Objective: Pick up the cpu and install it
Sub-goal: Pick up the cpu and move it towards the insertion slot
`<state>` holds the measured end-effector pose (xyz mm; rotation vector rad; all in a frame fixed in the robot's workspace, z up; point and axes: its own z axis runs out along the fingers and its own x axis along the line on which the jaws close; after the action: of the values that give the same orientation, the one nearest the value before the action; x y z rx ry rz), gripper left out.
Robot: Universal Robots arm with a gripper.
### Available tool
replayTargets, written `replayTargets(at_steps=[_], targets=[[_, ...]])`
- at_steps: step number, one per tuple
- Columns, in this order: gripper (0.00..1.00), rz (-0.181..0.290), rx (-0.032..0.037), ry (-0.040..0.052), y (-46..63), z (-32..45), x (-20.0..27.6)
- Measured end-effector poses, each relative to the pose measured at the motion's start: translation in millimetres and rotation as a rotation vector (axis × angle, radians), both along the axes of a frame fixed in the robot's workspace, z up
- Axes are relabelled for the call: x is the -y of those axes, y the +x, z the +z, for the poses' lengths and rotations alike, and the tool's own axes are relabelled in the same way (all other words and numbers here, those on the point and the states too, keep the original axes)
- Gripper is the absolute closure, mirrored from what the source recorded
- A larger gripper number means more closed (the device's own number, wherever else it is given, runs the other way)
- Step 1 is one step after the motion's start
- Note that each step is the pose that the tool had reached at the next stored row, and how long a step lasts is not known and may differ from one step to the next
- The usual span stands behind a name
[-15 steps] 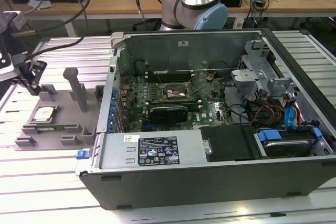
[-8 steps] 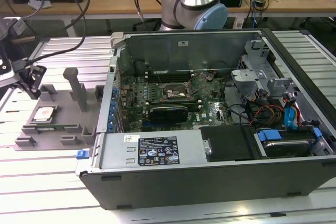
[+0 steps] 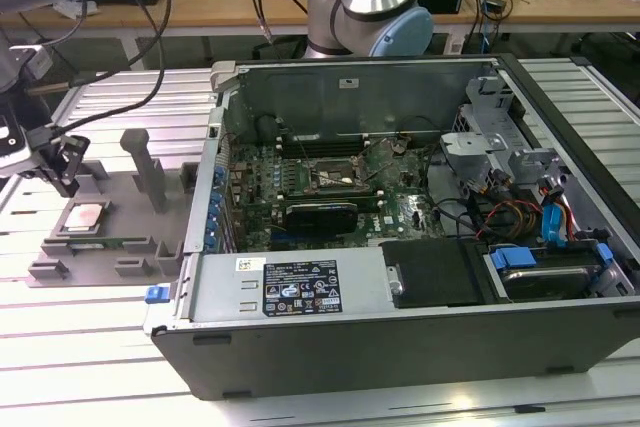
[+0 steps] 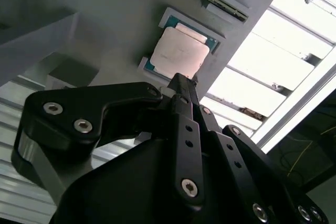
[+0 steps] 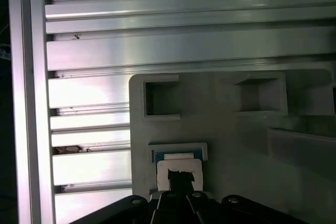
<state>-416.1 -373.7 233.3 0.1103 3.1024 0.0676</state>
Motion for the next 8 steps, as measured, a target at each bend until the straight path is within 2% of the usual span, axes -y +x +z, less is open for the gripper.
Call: replayTargets(at_steps=[3, 6, 8], targets=[[0.89, 0.003, 0.0002, 0.0001, -1.1, -3.9, 0.4], [0.89, 0.005, 0.0001, 0.0002, -1.1, -7.9, 4.3], [0.89, 0.005, 0.0002, 0.0002, -0.7, -13.0, 13.0]])
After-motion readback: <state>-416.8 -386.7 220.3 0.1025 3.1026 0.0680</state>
